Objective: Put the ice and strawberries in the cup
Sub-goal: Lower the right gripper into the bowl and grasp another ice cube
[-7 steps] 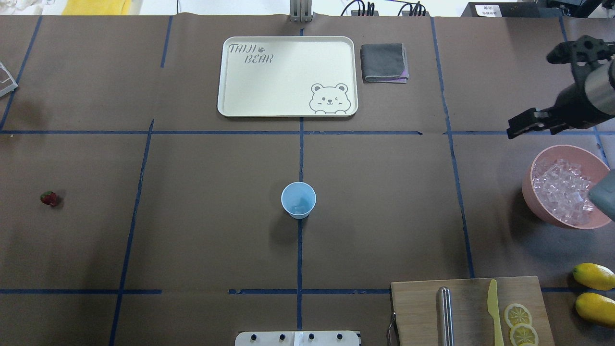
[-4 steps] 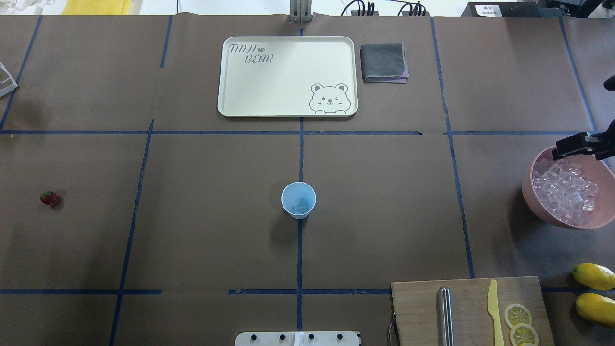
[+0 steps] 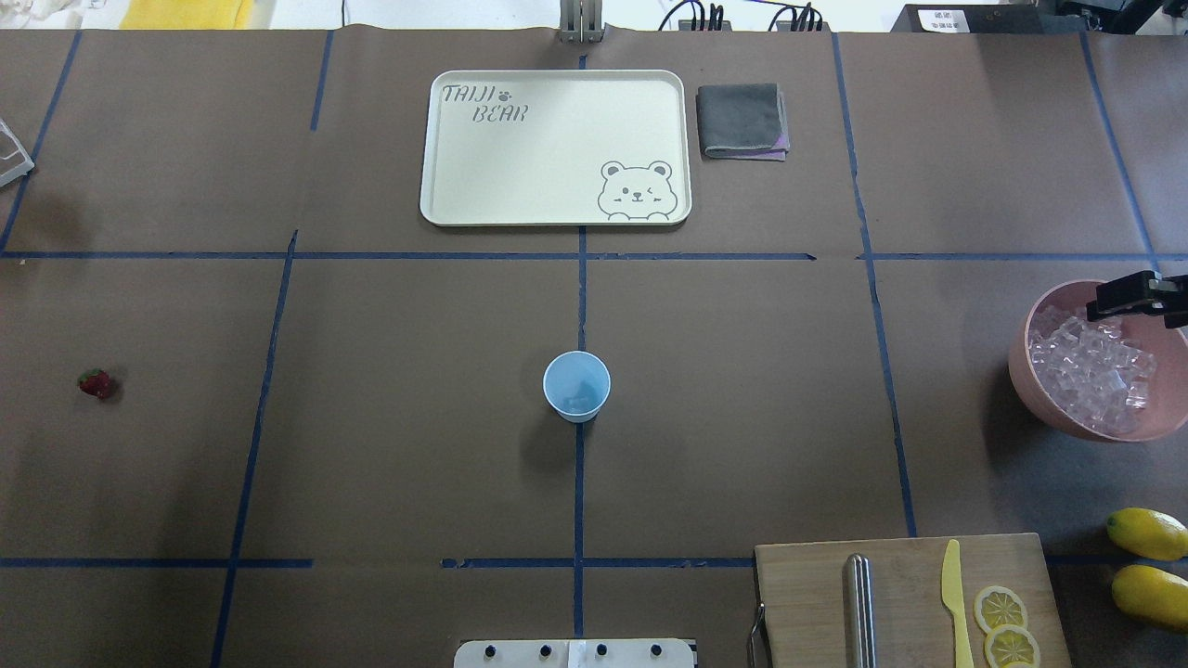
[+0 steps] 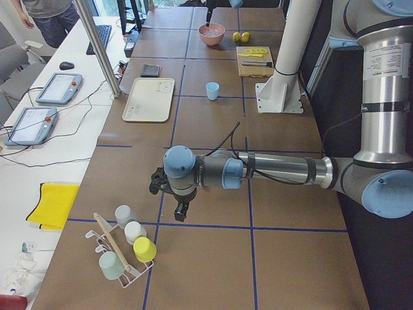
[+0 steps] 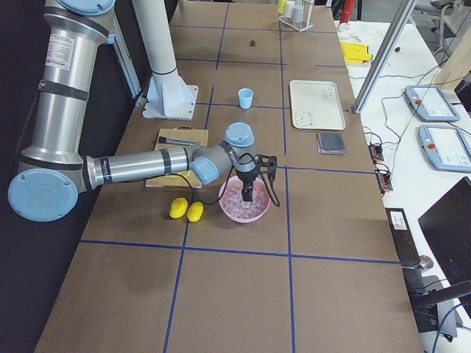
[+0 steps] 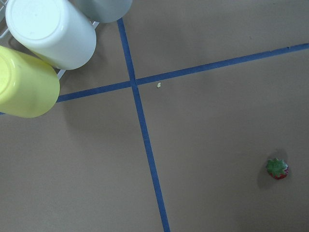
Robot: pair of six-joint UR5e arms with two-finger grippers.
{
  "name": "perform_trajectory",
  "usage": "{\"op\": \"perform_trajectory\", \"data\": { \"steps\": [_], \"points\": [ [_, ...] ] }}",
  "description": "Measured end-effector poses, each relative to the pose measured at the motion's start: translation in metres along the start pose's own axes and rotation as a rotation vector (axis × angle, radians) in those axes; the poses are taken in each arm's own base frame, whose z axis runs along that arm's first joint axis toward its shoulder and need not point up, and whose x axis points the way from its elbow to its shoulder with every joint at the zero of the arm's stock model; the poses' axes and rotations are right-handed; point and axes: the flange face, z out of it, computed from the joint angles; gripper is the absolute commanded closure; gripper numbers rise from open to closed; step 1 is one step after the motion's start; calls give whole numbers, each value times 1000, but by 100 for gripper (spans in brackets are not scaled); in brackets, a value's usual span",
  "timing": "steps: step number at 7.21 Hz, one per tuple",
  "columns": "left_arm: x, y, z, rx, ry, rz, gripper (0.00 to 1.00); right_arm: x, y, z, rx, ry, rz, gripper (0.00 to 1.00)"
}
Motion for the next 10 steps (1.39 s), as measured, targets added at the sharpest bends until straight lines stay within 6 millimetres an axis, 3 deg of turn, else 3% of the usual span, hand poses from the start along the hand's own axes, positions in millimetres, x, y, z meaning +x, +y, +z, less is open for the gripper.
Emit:
{"op": "perform_trajectory", "data": {
  "steps": [7, 8, 10],
  "points": [
    [4, -1, -3, 7, -1, 9, 0, 9, 18, 43, 4, 90, 7, 21],
    [4, -1, -3, 7, -1, 10, 0, 13, 22, 43, 6, 87, 3, 26],
    [4, -1, -3, 7, -1, 10, 0, 19, 28, 43, 6, 78, 0, 51]
  ]
}}
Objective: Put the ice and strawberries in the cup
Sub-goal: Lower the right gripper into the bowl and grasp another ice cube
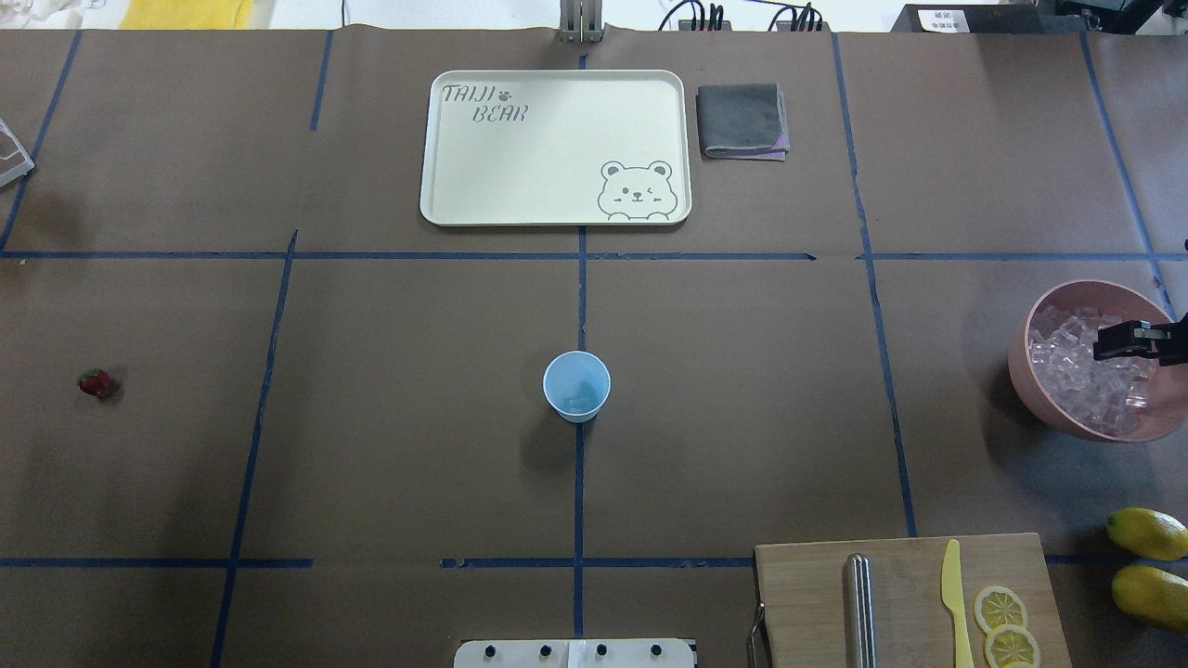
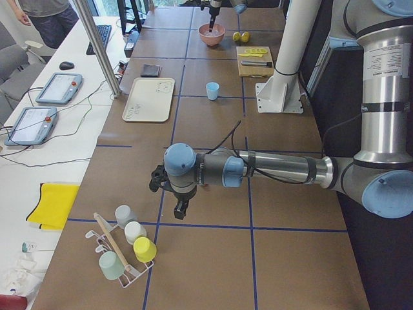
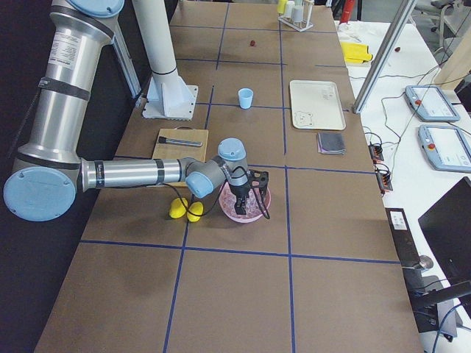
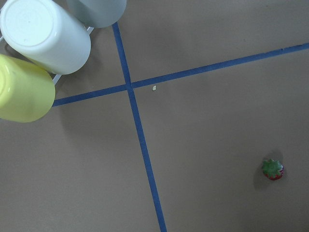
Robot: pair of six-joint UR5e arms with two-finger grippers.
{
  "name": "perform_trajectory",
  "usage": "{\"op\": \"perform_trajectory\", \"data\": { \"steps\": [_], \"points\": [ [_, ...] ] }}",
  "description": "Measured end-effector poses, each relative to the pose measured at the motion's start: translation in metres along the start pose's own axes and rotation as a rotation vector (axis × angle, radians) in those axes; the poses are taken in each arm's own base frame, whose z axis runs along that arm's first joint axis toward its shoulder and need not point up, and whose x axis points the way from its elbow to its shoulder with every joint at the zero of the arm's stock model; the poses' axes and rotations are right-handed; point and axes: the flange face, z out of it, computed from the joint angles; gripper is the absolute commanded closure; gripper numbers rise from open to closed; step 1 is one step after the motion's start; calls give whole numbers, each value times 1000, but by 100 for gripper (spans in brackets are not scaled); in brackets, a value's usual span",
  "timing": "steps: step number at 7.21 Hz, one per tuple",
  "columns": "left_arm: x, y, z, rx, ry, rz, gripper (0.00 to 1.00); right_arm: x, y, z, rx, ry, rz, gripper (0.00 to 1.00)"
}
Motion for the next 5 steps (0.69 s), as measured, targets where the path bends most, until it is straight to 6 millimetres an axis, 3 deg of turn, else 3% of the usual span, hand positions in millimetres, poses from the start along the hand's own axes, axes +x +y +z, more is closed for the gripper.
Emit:
{"op": "perform_trajectory", "data": {
  "steps": [2, 4, 5],
  "points": [
    [0, 0, 0, 0, 0, 0, 0, -4, -1, -1, 2, -9, -6, 65],
    [0, 0, 0, 0, 0, 0, 0, -10, -4, -2, 7, -18, -13, 94],
    [0, 0, 0, 0, 0, 0, 0, -13, -5, -4, 11, -22, -17, 95]
  ]
}}
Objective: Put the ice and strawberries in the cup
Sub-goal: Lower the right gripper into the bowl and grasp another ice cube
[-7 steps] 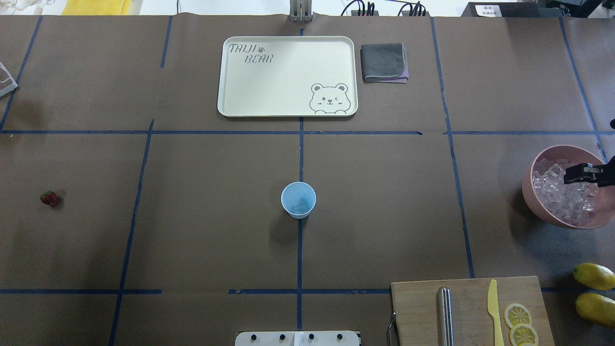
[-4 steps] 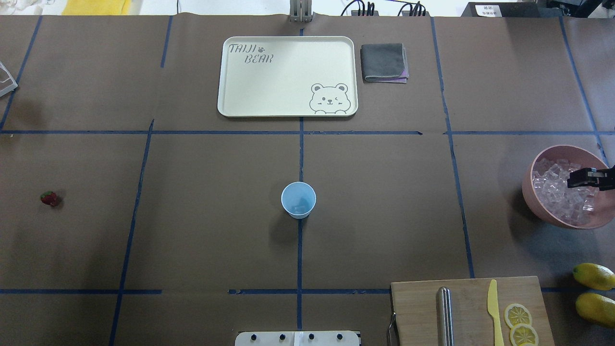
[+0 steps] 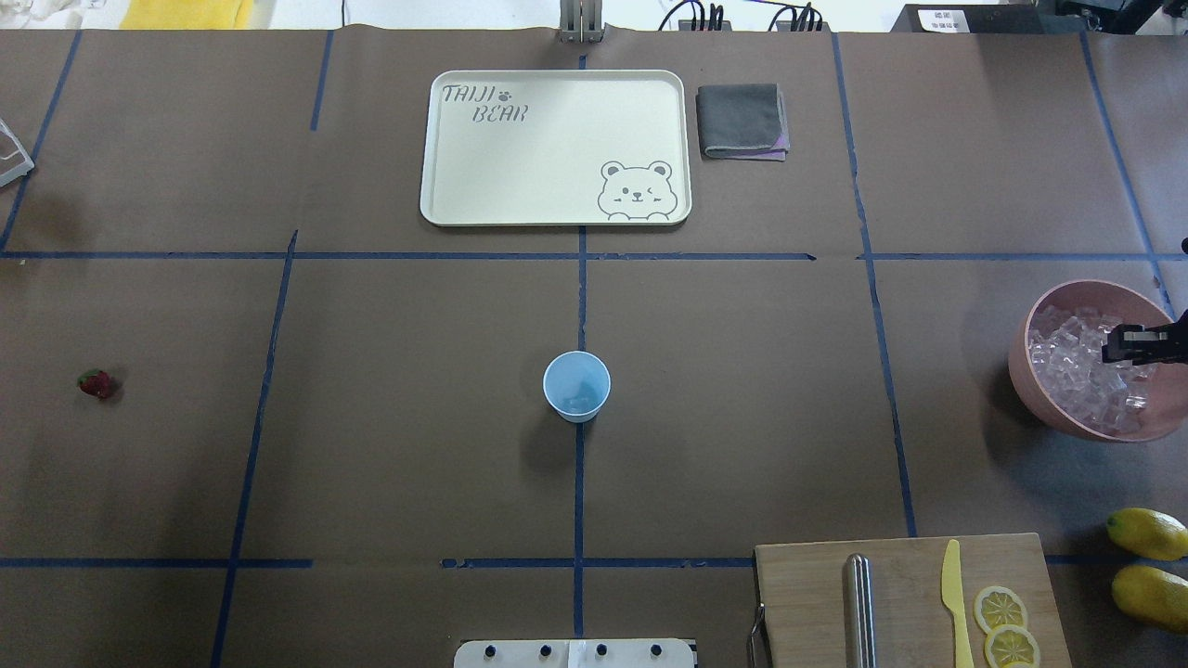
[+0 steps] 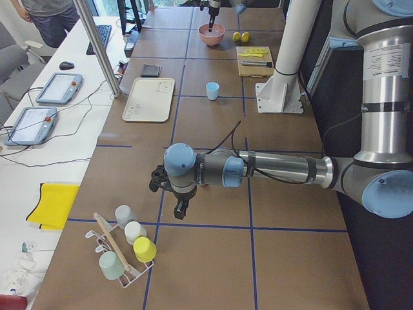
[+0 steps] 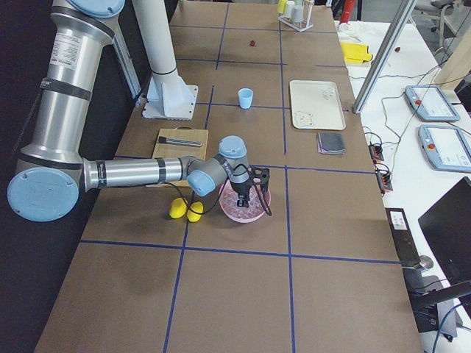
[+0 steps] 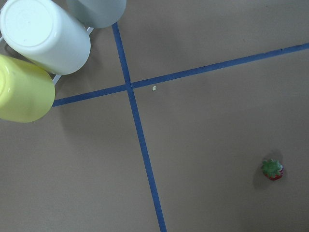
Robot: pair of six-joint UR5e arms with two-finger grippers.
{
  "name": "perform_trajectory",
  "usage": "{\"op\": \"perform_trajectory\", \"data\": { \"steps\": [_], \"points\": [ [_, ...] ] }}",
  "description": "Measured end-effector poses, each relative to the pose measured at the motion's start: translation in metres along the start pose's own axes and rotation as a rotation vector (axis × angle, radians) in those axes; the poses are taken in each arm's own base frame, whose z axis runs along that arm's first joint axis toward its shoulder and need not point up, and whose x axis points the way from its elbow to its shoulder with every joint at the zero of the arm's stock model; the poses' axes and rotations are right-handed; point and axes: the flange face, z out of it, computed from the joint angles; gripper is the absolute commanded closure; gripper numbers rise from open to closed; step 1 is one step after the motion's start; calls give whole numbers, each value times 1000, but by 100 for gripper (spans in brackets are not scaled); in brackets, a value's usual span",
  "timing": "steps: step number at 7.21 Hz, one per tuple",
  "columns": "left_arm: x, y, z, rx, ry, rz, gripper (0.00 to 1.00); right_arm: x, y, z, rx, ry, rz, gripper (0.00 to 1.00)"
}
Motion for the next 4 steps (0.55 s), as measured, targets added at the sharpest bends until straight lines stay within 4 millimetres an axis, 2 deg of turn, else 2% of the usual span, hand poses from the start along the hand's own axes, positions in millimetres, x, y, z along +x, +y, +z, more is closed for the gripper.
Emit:
{"op": "perform_trajectory", "data": {
  "steps": [1, 4],
  "points": [
    [0, 0, 0, 0, 0, 0, 0, -4, -1, -5, 7, -9, -5, 96],
    [0, 1, 0, -1, 0, -1, 0, -24, -6, -37, 37, -64, -33, 97]
  ]
}}
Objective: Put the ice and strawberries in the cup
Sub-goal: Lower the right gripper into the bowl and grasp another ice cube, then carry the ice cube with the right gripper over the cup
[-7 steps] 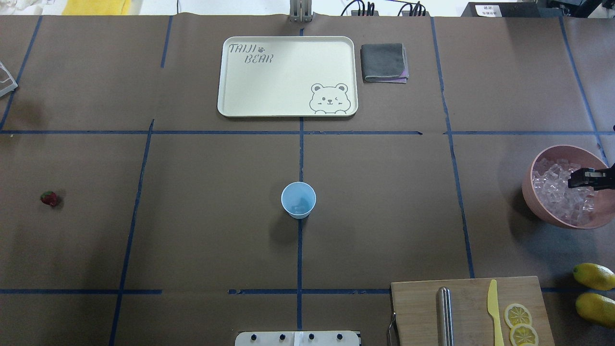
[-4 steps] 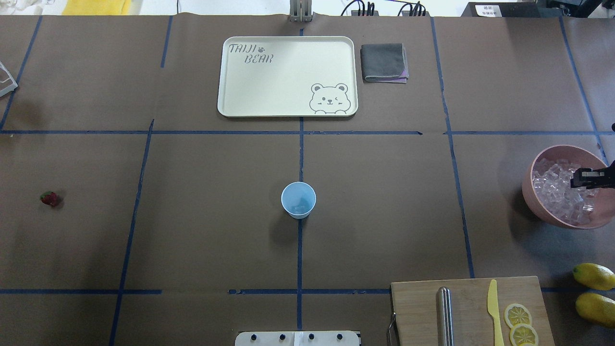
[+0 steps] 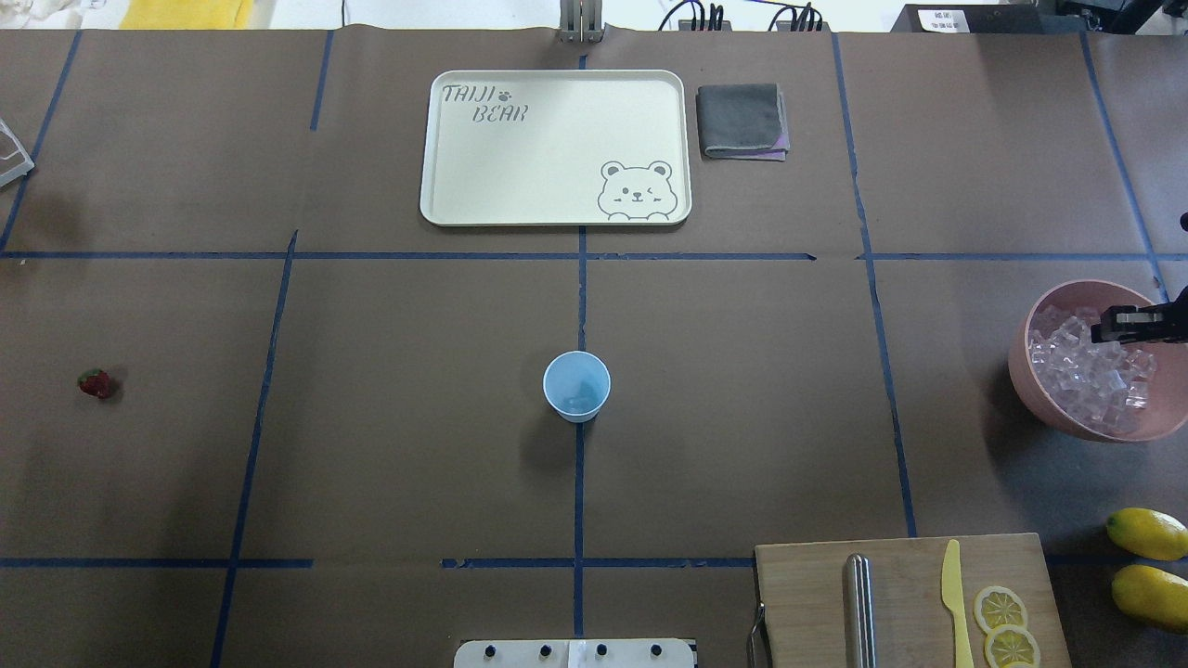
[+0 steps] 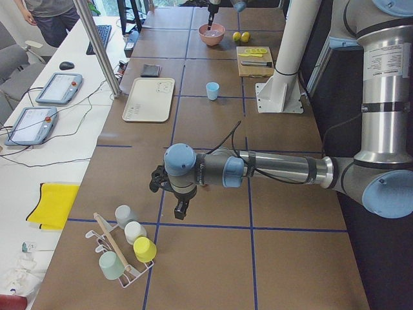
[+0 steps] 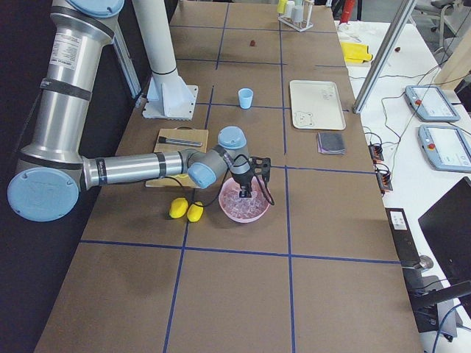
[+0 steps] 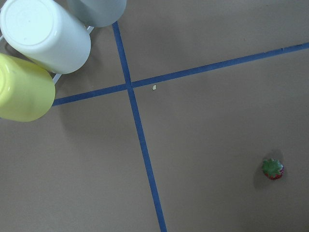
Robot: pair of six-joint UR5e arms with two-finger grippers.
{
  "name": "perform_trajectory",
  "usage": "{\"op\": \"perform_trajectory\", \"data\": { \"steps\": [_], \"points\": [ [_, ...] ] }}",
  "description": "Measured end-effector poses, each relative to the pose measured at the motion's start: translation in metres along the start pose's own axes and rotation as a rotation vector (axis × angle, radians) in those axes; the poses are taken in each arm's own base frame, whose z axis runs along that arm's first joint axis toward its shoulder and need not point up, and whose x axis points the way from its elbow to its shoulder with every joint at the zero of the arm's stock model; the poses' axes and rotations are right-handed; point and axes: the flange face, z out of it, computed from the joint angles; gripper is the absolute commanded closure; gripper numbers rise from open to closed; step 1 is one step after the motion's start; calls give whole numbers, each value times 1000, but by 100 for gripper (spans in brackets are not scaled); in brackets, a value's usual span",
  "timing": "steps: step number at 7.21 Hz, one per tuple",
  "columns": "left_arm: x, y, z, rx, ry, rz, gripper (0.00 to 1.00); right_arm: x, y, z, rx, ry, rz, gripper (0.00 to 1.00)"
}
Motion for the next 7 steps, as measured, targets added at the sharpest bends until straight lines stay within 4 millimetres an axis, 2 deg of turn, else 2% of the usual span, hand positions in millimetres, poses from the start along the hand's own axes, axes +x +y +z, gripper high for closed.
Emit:
{"op": "perform_trajectory", "data": {
  "steps": [1, 3, 5, 7],
  "points": [
    [0, 1, 0, -1, 0, -1, 0, -11, -6, -11, 11, -32, -19, 98],
    [-1, 1, 1, -1, 1, -2, 0, -60, -36, -24, 35, -76, -55, 100],
    [0, 1, 0, 0, 1, -1, 0, -145, -71, -31, 22, -101, -95, 100],
    [0, 1, 0, 2, 0, 2, 0, -237, -78, -36, -2, -139, -166, 100]
  ]
}}
